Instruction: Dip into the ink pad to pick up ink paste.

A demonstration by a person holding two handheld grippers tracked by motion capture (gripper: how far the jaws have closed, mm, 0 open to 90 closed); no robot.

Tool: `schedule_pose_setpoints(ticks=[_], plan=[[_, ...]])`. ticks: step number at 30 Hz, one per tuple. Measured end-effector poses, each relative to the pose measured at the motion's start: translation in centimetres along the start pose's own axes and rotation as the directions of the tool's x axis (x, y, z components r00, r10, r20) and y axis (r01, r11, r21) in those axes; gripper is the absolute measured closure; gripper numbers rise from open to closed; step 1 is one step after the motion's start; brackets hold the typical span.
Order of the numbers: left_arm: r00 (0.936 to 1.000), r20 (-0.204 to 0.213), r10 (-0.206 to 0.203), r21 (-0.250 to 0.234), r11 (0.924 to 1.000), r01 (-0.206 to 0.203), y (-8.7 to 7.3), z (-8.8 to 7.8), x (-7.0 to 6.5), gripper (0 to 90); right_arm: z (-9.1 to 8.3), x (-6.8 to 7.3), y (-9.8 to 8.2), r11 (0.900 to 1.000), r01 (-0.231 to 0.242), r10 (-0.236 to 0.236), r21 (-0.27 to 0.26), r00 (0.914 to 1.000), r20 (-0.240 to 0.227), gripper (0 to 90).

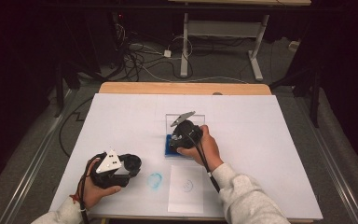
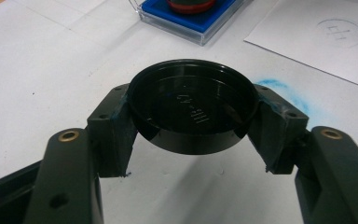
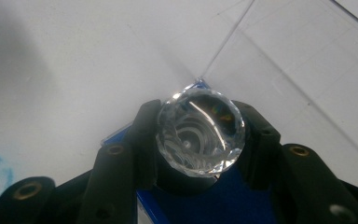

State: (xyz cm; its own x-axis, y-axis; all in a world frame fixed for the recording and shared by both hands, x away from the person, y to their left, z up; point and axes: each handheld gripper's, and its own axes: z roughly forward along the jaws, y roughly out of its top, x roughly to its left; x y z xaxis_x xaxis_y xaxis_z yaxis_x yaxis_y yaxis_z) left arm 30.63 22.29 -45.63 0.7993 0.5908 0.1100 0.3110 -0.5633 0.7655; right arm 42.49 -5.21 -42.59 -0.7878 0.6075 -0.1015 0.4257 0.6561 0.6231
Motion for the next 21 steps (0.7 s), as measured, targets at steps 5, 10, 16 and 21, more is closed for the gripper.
schedule_pose_setpoints(ticks=[5,10,16,21], plan=[[1.0000,0.001,-0.005,-0.002,1.0000,0.005,-0.05,-0.01,0.11,36.7,-0.05,0.12,0.16,1.000,0.007,-0.007,0.004,1.0000,0.000,56.7],[1.0000,0.005,-0.002,0.000,1.0000,0.002,0.04,0.12,0.06,36.7,0.10,0.23,0.35,1.000,0.007,-0.007,0.012,1.0000,0.006,56.7],[1.0000,0.005,-0.003,0.000,1.0000,0.003,0.05,0.14,0.03,36.7,0.29,0.15,0.31,1.000,-0.005,0.005,0.007,1.0000,0.002,56.7],[1.0000,0.006,-0.003,0.000,1.0000,0.003,0.04,0.15,-0.05,36.7,0.42,0.28,0.33,1.000,0.009,-0.009,0.006,0.9999,0.011,56.7]])
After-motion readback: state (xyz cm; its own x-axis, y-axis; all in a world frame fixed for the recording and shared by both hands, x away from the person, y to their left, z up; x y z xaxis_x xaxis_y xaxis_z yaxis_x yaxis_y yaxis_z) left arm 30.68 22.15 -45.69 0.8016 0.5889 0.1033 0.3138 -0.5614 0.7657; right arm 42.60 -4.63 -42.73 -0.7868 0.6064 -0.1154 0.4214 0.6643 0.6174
